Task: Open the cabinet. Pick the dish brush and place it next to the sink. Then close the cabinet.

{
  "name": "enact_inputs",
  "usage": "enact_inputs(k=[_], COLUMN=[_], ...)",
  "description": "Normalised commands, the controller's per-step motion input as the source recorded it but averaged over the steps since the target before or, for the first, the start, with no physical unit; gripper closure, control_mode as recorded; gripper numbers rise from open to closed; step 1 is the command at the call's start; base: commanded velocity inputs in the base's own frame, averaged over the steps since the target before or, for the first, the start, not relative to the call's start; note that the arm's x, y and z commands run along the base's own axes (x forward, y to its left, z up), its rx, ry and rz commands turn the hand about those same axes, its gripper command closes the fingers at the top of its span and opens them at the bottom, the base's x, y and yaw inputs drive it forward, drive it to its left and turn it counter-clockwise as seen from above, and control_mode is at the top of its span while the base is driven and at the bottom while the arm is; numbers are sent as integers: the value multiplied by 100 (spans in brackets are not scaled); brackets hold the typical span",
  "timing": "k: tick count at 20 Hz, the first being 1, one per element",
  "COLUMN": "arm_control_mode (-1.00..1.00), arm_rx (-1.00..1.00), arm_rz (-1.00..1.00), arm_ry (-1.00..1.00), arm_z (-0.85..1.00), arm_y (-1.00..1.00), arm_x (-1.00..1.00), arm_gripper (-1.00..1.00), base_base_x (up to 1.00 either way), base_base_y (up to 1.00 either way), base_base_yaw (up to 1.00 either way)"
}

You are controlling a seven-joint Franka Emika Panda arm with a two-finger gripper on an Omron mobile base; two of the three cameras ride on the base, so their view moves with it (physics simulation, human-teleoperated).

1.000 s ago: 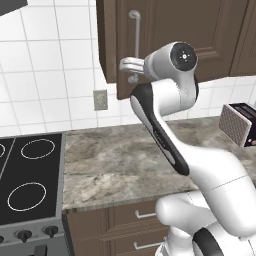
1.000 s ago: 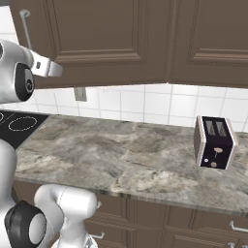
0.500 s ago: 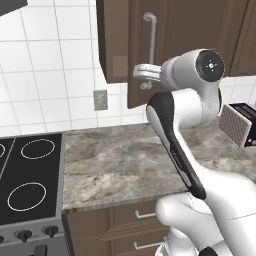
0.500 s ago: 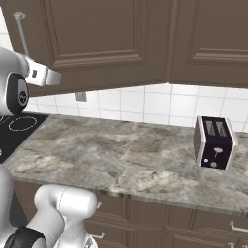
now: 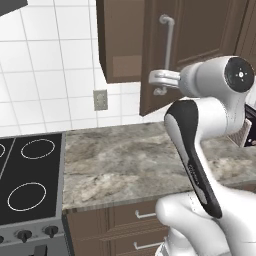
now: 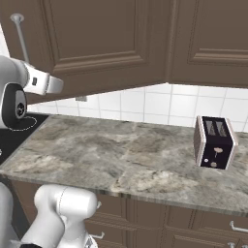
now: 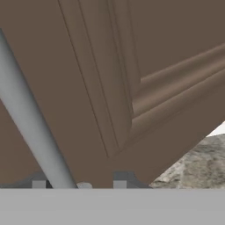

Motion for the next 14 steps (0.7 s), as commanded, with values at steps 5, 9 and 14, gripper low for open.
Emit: enact_inputs(k=[5,9,14], arm_control_mode=[-100,-100,-100], arm_rx=[0,0,0], arm_rz=[0,0,0], arm_ry=[0,0,0], arm_z=[0,0,0], arm_y=[-57,-56,-54], arm_x=[-35,-46,-45], arm_gripper=[100,100,100], base_base_x=[0,0,0], base_base_y=[0,0,0], base_base_yaw=[0,0,0])
